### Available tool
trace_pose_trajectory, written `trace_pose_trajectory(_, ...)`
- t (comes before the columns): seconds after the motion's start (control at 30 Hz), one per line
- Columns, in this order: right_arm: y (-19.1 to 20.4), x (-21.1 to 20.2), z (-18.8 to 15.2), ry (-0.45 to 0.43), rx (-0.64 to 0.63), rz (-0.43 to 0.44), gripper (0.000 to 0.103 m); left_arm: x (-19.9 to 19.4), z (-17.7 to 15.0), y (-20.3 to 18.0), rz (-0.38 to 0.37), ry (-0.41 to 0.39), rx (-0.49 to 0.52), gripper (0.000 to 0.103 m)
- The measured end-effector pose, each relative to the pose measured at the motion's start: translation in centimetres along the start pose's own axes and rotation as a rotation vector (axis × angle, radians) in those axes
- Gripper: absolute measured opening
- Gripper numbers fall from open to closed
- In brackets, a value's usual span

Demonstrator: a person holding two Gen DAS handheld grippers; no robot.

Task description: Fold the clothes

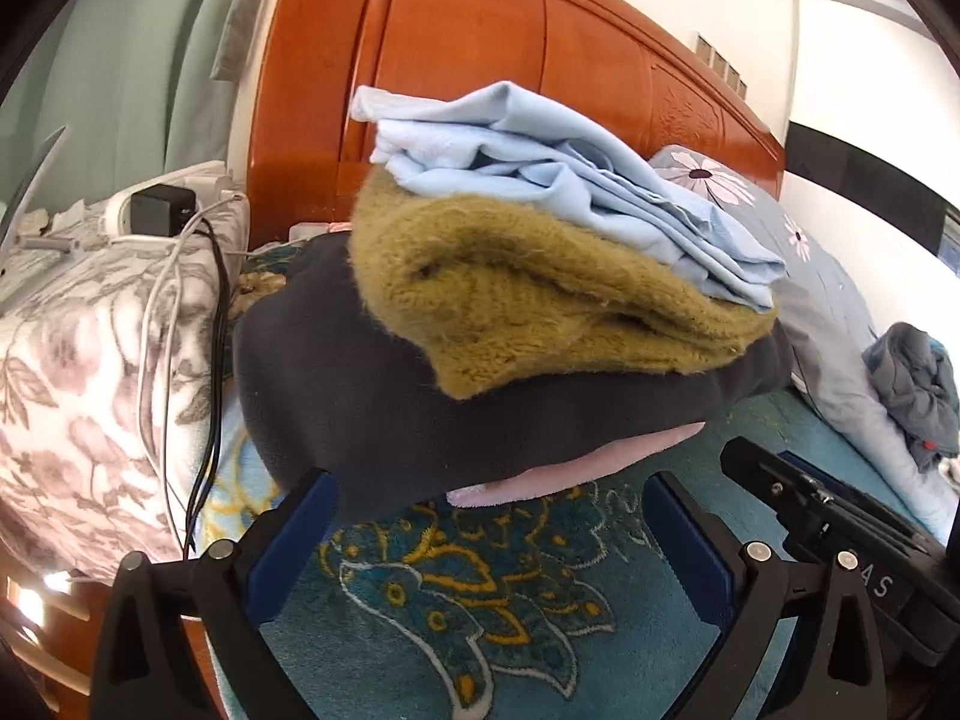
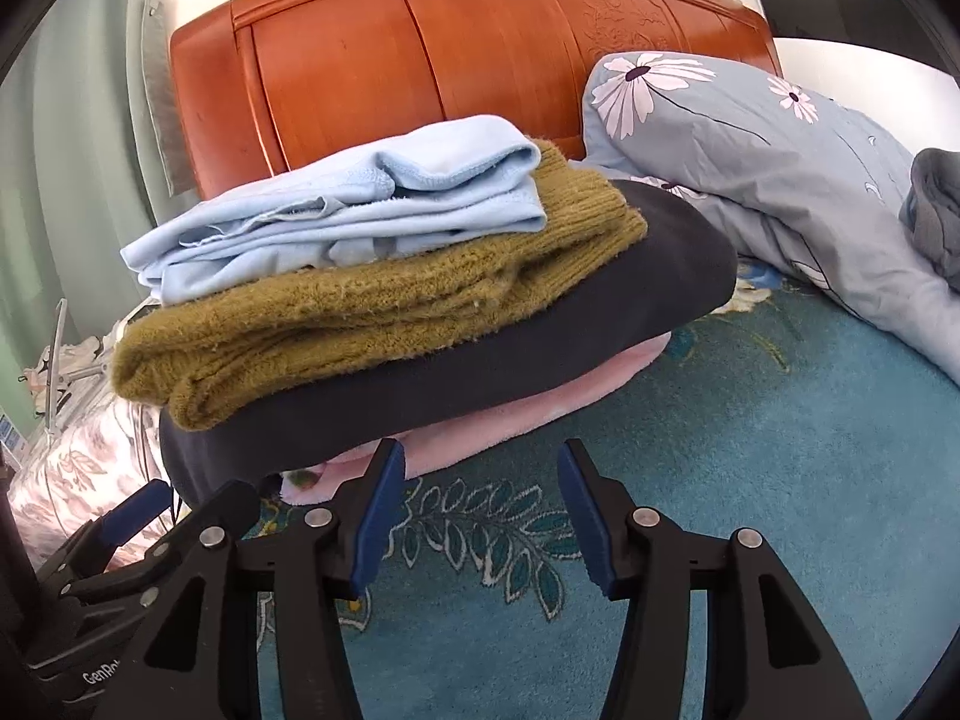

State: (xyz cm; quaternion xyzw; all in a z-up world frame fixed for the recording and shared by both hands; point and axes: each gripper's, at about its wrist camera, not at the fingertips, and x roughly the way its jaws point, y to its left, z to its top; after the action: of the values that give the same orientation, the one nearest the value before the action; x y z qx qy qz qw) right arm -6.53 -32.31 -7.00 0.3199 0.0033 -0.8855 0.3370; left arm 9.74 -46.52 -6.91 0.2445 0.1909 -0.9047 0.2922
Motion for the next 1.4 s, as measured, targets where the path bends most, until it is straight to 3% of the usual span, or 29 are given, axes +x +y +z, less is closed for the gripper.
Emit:
trace_pose_trajectory(0.2,0.9,-0.1,-0.5,-0.001,-0.049,-0.053,0.066,-0.1,-0.3,0.1,0.023,0.009,0.031,0.103)
trace_pose_trajectory(0.53,1.8,-0.6,-0.3,-0.030,-0.063,-0.051,0.070,-0.9,0.1,1.4,0.016,-0.001,0.007,0.103)
trace_pose_trajectory(0.6,1.8,-0.8,-0.2,-0.044,-0.054,-0.055,0.083,-1.1,0.2,1.7,0.002,-0.008,-0.010,0.103)
trace_pose_trajectory(0.7,1.7,-1.2,-0.1,-0.064,-0.043,-0.060,0.093,-1.3,0.6,2.2,-0.012,-0.023,-0.040,0.103)
trace_pose_trajectory(1.1,1.9,-0.8,0.1,-0.041,-0.067,-0.101,0.093,-1.7,0.7,1.8,0.089,-0.049,-0.014,0.103)
trace_pose_trajectory(1.4,2.0,-0.3,-0.2,-0.018,-0.078,-0.134,0.094,-0.3,0.1,2.2,0.179,0.020,-0.007,0.103)
